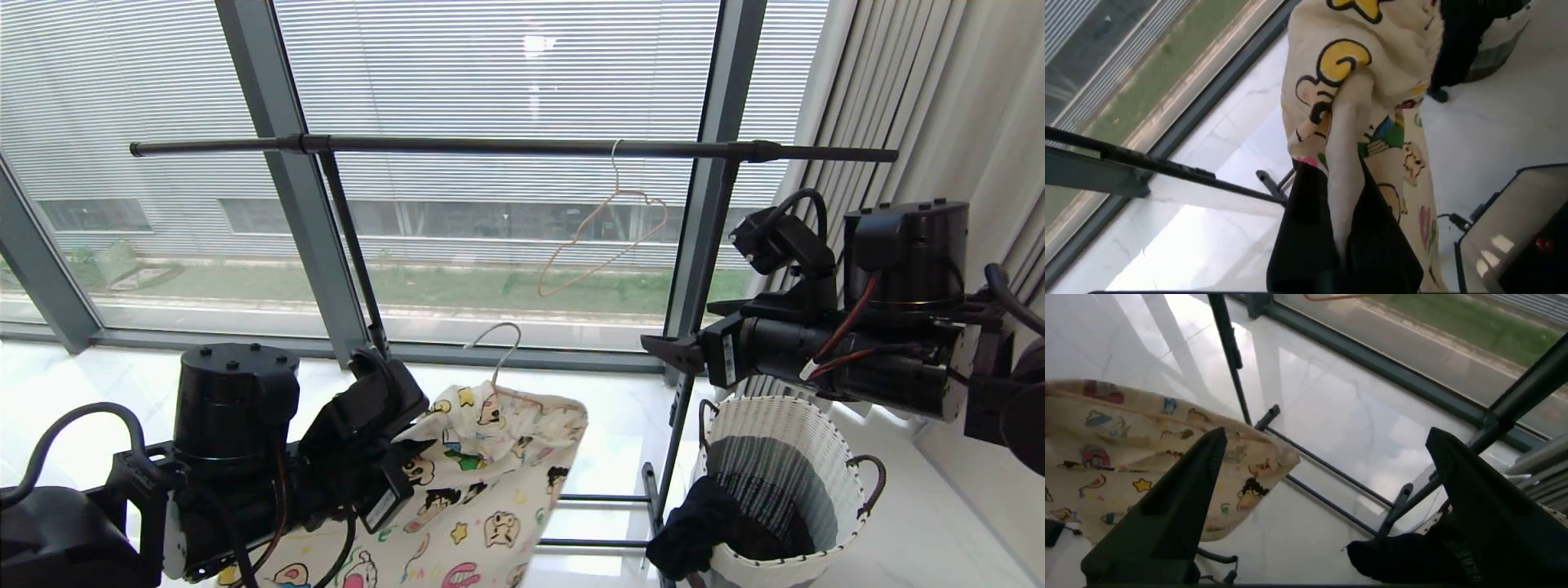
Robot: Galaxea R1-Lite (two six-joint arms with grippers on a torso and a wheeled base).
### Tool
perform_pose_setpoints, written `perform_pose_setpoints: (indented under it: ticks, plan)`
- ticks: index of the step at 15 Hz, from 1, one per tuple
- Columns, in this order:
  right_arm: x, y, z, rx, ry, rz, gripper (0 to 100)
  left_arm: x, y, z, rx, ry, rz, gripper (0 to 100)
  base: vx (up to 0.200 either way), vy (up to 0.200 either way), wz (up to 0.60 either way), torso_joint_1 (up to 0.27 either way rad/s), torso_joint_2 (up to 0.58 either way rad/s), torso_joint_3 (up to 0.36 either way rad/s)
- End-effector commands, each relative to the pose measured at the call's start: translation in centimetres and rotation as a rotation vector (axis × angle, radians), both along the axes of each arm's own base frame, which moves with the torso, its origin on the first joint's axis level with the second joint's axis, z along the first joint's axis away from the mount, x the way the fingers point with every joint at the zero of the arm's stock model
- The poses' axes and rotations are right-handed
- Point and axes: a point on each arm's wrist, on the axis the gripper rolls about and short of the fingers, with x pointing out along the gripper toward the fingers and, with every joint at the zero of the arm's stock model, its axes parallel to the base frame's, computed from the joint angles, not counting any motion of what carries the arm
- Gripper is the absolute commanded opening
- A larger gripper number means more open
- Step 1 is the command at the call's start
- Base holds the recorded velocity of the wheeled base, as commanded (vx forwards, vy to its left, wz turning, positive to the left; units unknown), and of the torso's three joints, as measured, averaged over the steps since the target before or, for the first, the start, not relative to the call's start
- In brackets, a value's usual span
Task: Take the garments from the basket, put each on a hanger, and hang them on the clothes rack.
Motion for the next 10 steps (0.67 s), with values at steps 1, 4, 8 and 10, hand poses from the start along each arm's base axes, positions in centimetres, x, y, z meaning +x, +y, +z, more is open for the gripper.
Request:
perform_pose_setpoints:
  ticks: [1,4,8,10]
  plan:
    - [-1.3,0.3,0.4,-0.004,-0.008,0.039,100,0.6,-0.5,-0.8,-0.026,0.008,-0.035,0,0.000,0.000,0.00,0.000,0.00,0.000]
    - [-1.8,-0.3,-1.1,-0.106,-0.023,0.136,100,0.1,-0.9,-0.8,-0.087,-0.012,-0.126,0,0.000,0.000,0.00,0.000,0.00,0.000]
    - [-1.2,-0.3,-2.2,-0.231,-0.121,0.337,100,-0.6,-1.8,-0.5,-0.131,-0.067,-0.209,0,0.000,0.000,0.00,0.000,0.00,0.000]
    - [-0.7,0.4,-3.1,-0.278,-0.154,0.430,100,-0.8,-2.4,-0.3,-0.135,-0.073,-0.234,0,0.000,0.000,0.00,0.000,0.00,0.000]
